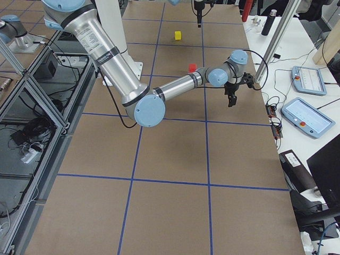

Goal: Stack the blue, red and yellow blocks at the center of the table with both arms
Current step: 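Set the red cube on the blue cube and withdraw the left gripper, then lower the left gripper onto the yellow cube and grasp it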

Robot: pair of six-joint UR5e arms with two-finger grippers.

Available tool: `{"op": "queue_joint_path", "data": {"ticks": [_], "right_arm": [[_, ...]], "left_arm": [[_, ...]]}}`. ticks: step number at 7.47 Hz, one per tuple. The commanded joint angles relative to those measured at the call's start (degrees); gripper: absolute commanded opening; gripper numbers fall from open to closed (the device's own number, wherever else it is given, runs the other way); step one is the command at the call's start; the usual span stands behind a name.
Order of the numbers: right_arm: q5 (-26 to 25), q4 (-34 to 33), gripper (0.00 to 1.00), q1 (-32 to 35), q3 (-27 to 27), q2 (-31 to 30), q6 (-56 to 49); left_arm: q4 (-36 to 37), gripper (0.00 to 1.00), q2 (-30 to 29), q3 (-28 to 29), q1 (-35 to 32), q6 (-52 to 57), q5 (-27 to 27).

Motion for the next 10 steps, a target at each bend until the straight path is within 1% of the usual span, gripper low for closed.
{"op": "queue_joint_path", "data": {"ticks": [1,2,3,4,5,6,7,8,9,10], "right_arm": [[-0.01,0.07,1.00,0.00,0.00,0.08,0.07],[-0.01,0.07,1.00,0.00,0.00,0.00,0.07],[-0.01,-0.02,1.00,0.00,0.00,0.00,-0.02],[-0.01,-0.02,1.00,0.00,0.00,0.00,-0.02],[-0.01,-0.02,1.00,0.00,0.00,0.00,0.07],[-0.01,-0.02,1.00,0.00,0.00,0.00,0.07],[-0.10,-0.02,1.00,-0.09,0.00,0.00,0.07],[-0.10,-0.10,1.00,-0.09,-0.09,0.00,-0.02],[-0.19,-0.11,1.00,-0.09,-0.09,0.08,-0.10],[-0.19,-0.02,1.00,-0.09,-0.09,0.09,-0.02]], "left_arm": [[-17.91,1.00,19.20,-1.22,-4.88,6.36,-3.73],[-23.87,1.00,24.34,-0.52,-5.23,6.28,-3.75],[-24.10,1.00,25.17,0.53,-5.24,5.41,-3.66],[-24.36,1.00,24.57,3.68,-4.80,1.05,-3.49],[-28.37,1.00,24.22,6.32,-4.62,-3.52,-3.48],[-34.67,1.00,24.22,8.87,-4.27,-10.01,-3.40],[-37.70,1.00,24.22,9.33,-1.83,-15.55,-1.74],[-37.90,1.00,24.30,9.42,2.89,-18.83,3.23],[-37.99,1.00,24.48,9.51,5.72,-20.78,5.72],[-38.08,1.00,24.65,9.07,6.01,-22.71,5.83]]}}
